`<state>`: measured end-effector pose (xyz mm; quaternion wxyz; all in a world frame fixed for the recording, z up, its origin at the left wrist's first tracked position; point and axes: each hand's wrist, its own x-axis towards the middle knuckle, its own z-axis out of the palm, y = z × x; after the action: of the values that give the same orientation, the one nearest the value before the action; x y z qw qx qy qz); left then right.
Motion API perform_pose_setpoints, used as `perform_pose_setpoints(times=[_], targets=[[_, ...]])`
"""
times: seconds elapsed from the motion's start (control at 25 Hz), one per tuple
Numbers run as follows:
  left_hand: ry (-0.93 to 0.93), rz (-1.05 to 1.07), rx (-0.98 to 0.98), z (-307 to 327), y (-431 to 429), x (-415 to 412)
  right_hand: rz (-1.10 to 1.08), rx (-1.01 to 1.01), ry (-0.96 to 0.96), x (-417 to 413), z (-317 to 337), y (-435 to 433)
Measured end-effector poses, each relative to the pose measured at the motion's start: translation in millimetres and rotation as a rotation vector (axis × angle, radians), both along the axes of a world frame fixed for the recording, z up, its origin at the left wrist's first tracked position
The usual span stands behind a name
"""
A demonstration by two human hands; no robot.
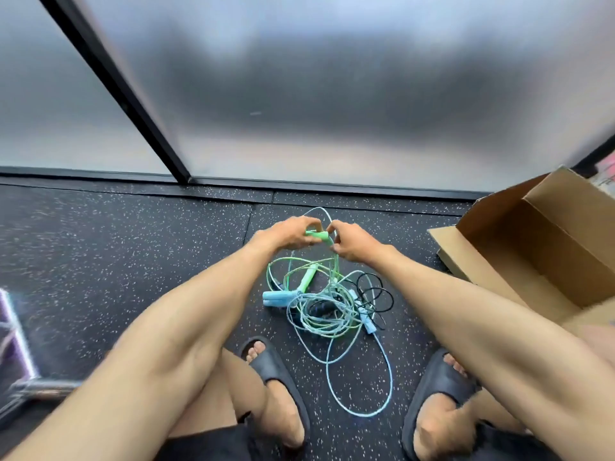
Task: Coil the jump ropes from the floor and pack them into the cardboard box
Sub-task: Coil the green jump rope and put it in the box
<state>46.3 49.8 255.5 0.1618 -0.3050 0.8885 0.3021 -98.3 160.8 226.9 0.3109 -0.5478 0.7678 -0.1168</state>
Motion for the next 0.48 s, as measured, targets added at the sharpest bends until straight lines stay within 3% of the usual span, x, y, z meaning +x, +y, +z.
perform_pose_setpoints(times=[0.28,0.48], targets=[[0.462,0.210,0.328,93,23,14,-0.077,-0.337,0.042,2,82,19],[0.746,0.285,0.209,112,43,-1,-0.188,-0.519,-0.131,2,130,31]])
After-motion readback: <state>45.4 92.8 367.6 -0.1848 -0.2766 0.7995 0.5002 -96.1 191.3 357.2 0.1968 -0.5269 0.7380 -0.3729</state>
